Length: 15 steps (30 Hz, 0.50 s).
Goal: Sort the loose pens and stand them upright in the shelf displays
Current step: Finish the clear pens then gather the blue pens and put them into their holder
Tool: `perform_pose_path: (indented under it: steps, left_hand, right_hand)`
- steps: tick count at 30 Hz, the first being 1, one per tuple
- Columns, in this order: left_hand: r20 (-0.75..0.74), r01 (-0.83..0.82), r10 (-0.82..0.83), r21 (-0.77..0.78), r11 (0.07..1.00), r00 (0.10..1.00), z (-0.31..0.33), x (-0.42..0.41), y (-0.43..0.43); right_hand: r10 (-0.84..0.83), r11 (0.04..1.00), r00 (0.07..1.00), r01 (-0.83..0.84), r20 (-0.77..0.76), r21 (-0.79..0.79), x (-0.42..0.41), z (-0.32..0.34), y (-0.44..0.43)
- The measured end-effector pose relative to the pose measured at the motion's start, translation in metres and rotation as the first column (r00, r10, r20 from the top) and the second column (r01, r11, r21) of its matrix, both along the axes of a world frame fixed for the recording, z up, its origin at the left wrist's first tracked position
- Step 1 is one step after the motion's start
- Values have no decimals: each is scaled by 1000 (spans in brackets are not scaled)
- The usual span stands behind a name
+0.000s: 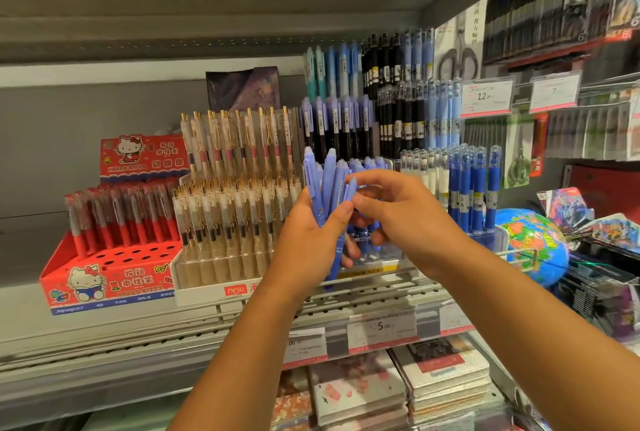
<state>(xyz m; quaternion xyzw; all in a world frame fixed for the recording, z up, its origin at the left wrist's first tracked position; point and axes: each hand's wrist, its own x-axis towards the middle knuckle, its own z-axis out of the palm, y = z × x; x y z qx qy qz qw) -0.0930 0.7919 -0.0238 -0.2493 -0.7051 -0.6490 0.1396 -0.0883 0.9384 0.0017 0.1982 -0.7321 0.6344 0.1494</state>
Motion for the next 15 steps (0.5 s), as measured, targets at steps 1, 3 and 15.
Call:
perform_pose_path:
  steps: [1,3,15]
  left_hand:
    - [-2,5,-5,8,1000,1000,0,1,0]
    - [3,12,-12,33,999,1000,1,2,1]
    - [5,-56,56,66,996,998,0,-2,3]
  right_hand:
    - [-2,1000,1000,2,6,-4,0,-1,0]
    - [0,1000,1000,0,17,-13,-1,-2,1]
    - [-18,988,998,9,-56,-153,0,9,7]
